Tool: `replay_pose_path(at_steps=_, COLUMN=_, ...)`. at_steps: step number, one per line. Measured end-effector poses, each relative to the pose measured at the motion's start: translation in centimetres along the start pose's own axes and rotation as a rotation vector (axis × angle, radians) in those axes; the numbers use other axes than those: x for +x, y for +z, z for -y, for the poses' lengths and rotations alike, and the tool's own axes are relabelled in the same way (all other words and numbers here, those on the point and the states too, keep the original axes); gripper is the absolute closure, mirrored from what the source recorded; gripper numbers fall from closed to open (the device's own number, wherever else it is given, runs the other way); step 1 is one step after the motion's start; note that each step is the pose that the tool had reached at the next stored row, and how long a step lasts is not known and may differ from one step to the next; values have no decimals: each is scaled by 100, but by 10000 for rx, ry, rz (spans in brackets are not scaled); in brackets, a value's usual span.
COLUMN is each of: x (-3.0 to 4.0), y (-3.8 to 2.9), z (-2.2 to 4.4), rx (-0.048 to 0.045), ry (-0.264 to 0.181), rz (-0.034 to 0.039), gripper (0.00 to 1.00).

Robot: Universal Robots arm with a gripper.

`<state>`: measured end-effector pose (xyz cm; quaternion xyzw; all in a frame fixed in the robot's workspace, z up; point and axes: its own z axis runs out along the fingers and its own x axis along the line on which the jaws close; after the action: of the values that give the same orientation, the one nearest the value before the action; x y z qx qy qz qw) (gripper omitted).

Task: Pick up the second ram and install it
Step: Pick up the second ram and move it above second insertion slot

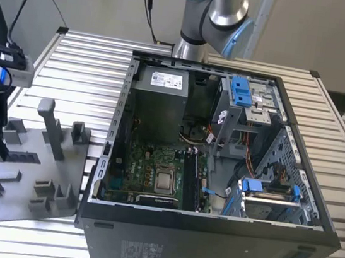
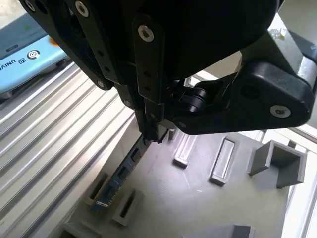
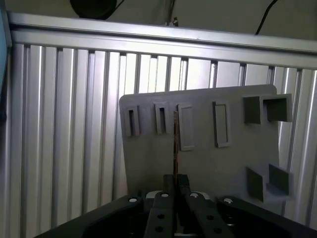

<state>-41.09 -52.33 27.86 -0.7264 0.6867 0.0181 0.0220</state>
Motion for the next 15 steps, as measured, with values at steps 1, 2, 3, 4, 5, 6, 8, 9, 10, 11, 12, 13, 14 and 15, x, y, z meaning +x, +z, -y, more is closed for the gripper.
replay_pose_path(at_steps=1, x=-1, y=-22, z=0, rx=-1, ry=0, rz=-1, gripper=85)
replay_pose_path(at_steps=2, x=-2, y=-43, z=0, rx=-1, ry=0, rz=0, gripper=85)
replay_pose_path(at_steps=3, x=-3, y=-64, z=1, rx=0, ry=-1, rz=-1, gripper=85)
replay_pose_path(at_steps=4, x=-5, y=-86, z=1, rx=0, ry=0, rz=-3, gripper=85)
replay_pose_path(at_steps=5, x=-6, y=-108, z=1, rx=-1, ry=0, rz=-4, gripper=85)
replay_pose_path(at_steps=6, x=-7, y=-133, z=1, rx=-1, ry=0, rz=-7, gripper=85)
replay_pose_path(at_steps=8, x=-10, y=-182, z=1, rx=-2, ry=0, rz=-13, gripper=85)
replay_pose_path(at_steps=9, x=-12, y=-209, z=1, rx=-1, ry=0, rz=-16, gripper=85)
replay_pose_path(at_steps=10, x=-14, y=-241, z=2, rx=0, ry=0, rz=-23, gripper=85)
replay_pose_path(at_steps=11, x=-16, y=-276, z=2, rx=-1, ry=0, rz=-29, gripper=85)
replay_pose_path(at_steps=12, x=-18, y=-303, z=2, rx=-3, ry=1, rz=-32, gripper=85)
replay_pose_path(at_steps=13, x=-18, y=-319, z=2, rx=-3, ry=0, rz=-33, gripper=85)
replay_pose_path(at_steps=14, x=-19, y=-329, z=2, rx=-1, ry=0, rz=-32, gripper=85)
replay_pose_path(at_steps=15, x=-19, y=-339, z=2, rx=-2, ry=0, rz=-32, gripper=85)
